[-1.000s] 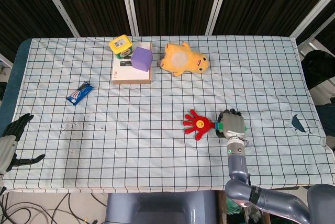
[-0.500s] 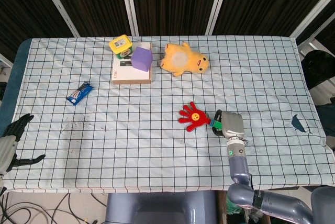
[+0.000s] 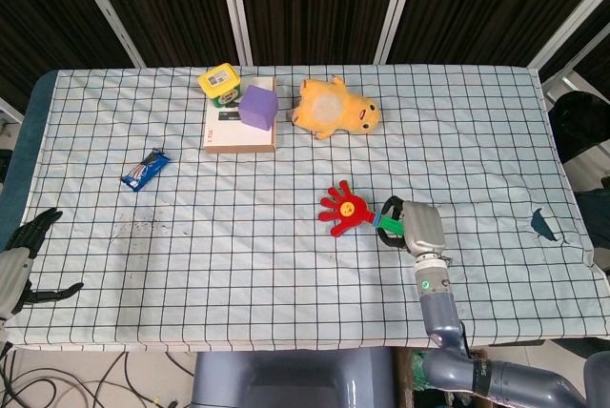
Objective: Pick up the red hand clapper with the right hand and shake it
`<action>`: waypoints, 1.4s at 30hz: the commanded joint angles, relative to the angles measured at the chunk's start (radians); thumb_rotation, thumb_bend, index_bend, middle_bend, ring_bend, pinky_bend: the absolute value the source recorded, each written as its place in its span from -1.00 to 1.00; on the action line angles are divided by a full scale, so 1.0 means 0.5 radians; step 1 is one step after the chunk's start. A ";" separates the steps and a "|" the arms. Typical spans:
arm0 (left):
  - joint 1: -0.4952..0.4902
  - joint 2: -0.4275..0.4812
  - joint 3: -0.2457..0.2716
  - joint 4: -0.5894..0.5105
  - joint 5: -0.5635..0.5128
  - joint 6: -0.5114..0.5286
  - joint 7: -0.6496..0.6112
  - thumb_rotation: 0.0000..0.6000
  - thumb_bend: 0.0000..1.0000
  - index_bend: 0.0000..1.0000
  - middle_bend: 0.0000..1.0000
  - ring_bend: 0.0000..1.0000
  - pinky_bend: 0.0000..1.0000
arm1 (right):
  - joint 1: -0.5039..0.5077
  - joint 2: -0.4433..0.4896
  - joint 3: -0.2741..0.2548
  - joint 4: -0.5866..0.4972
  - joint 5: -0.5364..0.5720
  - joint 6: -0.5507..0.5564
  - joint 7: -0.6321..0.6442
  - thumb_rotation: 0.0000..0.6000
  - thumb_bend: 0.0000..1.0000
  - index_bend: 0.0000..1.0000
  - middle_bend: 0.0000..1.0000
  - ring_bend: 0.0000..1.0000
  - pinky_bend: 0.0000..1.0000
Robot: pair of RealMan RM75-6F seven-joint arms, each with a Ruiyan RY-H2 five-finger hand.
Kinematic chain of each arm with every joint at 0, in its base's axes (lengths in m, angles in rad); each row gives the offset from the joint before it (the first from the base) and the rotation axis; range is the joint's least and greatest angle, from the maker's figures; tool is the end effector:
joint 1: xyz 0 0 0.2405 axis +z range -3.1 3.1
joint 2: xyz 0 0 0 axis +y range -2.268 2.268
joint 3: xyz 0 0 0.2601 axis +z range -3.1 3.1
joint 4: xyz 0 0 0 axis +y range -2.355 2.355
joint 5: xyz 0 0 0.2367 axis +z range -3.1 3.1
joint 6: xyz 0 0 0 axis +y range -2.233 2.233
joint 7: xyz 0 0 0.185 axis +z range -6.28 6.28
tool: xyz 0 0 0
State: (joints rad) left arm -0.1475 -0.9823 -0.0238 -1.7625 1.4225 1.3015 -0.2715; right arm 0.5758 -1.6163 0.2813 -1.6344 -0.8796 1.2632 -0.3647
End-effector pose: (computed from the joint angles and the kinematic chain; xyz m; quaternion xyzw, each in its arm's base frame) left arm -0.3181 0.2324 0.1349 -0.5530 -0.5290 -0.4067 0.4989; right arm -0.1705 -0.3653 -0.0251 0.5489 -0.5233 0.4246 0.4946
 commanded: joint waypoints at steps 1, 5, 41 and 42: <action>-0.001 0.001 0.001 -0.004 -0.001 -0.003 0.003 1.00 -1.00 -1.00 -1.00 -1.00 -0.98 | -0.076 0.079 -0.011 -0.114 -0.192 0.020 0.221 1.00 0.48 0.61 0.52 0.29 0.30; 0.002 0.000 0.006 -0.006 0.007 -0.001 0.007 1.00 -1.00 -1.00 -1.00 -1.00 -0.98 | -0.145 0.147 0.005 -0.241 -0.363 0.037 0.509 1.00 0.48 0.61 0.52 0.29 0.30; 0.003 0.003 0.013 -0.009 0.020 0.000 0.002 1.00 -1.00 -1.00 -1.00 -1.00 -0.98 | -0.189 0.398 -0.089 -0.247 -0.579 -0.200 0.435 1.00 0.48 0.62 0.53 0.30 0.32; 0.003 0.003 0.012 -0.010 0.019 0.001 0.001 1.00 -1.00 -1.00 -1.00 -1.00 -0.98 | -0.199 0.392 -0.062 -0.284 -0.575 -0.184 0.512 1.00 0.48 0.62 0.53 0.30 0.32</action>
State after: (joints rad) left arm -0.1459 -0.9809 -0.0176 -1.7672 1.4320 1.3018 -0.2712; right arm 0.4821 -1.4070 0.2166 -1.7319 -1.2063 1.1289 -0.2353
